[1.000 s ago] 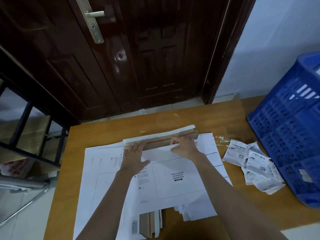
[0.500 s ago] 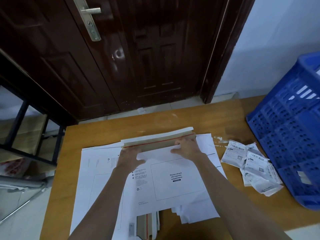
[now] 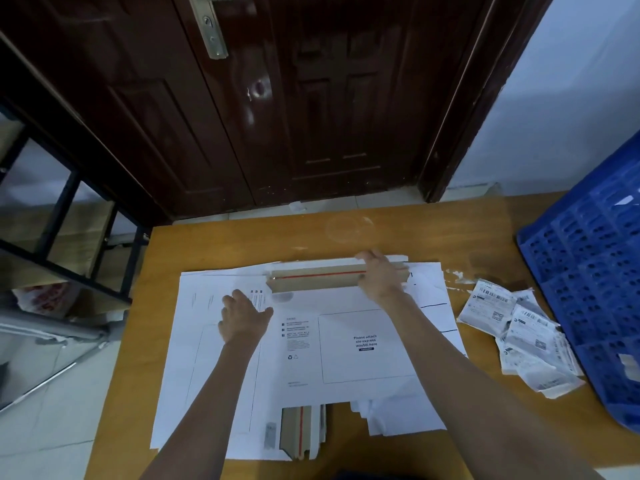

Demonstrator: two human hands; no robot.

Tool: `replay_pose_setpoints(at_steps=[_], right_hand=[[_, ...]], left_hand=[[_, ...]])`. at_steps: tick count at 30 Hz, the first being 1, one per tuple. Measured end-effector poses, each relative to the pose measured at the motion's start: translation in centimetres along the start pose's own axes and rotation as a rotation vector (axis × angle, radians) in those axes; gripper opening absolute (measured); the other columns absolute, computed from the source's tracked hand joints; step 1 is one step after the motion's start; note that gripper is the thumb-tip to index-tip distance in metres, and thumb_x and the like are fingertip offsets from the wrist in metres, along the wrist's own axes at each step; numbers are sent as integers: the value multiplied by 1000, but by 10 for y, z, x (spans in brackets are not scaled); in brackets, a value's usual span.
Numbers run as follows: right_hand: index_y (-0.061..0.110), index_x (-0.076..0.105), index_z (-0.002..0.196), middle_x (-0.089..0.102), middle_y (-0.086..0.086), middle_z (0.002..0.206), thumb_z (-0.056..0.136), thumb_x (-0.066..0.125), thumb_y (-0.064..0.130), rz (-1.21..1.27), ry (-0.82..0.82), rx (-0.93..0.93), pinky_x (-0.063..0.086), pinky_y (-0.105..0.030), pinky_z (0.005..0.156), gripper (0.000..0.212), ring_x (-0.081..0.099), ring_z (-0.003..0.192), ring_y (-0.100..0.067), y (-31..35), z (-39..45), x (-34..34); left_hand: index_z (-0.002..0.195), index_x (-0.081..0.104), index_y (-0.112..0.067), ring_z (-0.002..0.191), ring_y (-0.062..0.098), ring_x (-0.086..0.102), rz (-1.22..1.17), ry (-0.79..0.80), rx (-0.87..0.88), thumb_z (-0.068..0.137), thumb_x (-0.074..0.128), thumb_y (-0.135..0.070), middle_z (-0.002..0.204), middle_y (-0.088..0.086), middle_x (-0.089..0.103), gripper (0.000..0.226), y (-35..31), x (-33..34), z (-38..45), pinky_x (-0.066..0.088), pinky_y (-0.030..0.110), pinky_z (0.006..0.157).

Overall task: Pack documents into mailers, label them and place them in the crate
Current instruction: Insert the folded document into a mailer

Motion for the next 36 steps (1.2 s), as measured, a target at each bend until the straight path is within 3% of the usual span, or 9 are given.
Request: replay_pose_setpoints(at_steps=[4, 8, 13, 18, 22, 24, 28, 33, 36], right_hand=[[18, 36, 145, 34, -5, 150, 90, 47, -2, 141, 151, -102, 44, -33, 100, 59, 48, 126, -25, 59, 9, 21], [27, 26, 149, 27, -5, 154, 89, 42, -5, 256, 259, -92, 45, -25, 83, 70, 47, 126, -25, 93, 13, 46], [19, 28, 149, 25, -7, 154, 90, 46, 0, 215, 263, -1, 37, -34, 108, 64, 40, 134, -27, 86, 20, 65], [18, 52, 132, 37, -9, 133, 90, 48, 3, 228, 165, -98, 46, -34, 95, 45, 59, 106, -29, 86, 12, 65], [20, 55, 131, 35, -6, 128, 87, 53, 1, 251, 165, -172, 46, -32, 97, 48, 56, 108, -24, 80, -5, 78], [22, 54, 132, 36, -2, 128, 87, 55, 2, 248, 123, -195, 49, -30, 92, 49, 53, 109, -20, 80, -12, 78], [26, 52, 135, 38, 2, 131, 83, 54, 1, 206, 67, -272, 47, -29, 93, 57, 43, 120, -17, 82, -24, 84], [25, 46, 140, 40, -2, 132, 78, 48, -4, 155, 44, -331, 45, -32, 92, 69, 39, 118, -23, 79, -39, 96], [20, 50, 138, 45, -8, 129, 74, 48, -9, 140, -10, -359, 44, -37, 92, 71, 43, 112, -28, 81, -42, 96]], left_hand=[[136, 22, -3, 122, 34, 49, -29, 250, -122, 80, 70, -47, 135, 15, 43, 85, 25, 36, -6, 43, 45, 95], [129, 24, -5, 107, 33, 59, -76, 151, -68, 78, 72, -43, 126, 10, 55, 80, 25, 43, -11, 50, 42, 83], [122, 29, -10, 100, 31, 61, -267, 74, -18, 82, 70, -29, 114, 8, 62, 60, 21, 45, -13, 46, 35, 73], [121, 52, -9, 99, 26, 53, -725, 154, -188, 90, 60, -19, 116, 10, 60, 34, 24, 53, -5, 42, 30, 80], [112, 59, -18, 116, 32, 52, -942, 307, -294, 90, 50, -26, 122, 11, 60, 25, 22, 73, -3, 40, 46, 104], [108, 60, -19, 116, 35, 53, -967, 331, -349, 84, 49, -34, 121, 12, 60, 30, 26, 79, 0, 40, 50, 104], [135, 50, -20, 125, 30, 48, -1096, 391, -450, 79, 57, -57, 136, 5, 53, 67, 28, 92, 5, 33, 50, 109], [126, 54, -16, 111, 33, 58, -1066, 412, -457, 46, 64, -85, 119, 11, 62, 106, 22, 93, 16, 44, 48, 100], [125, 55, -11, 108, 28, 55, -840, 335, -364, 68, 71, -65, 110, 10, 59, 81, 15, 81, 21, 45, 33, 92]])
Point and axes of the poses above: each hand's wrist, its own z-axis towards the middle knuckle, its own x-axis out of the palm, y = z × x, the point moved 10 cm from there along z, towards the middle knuckle
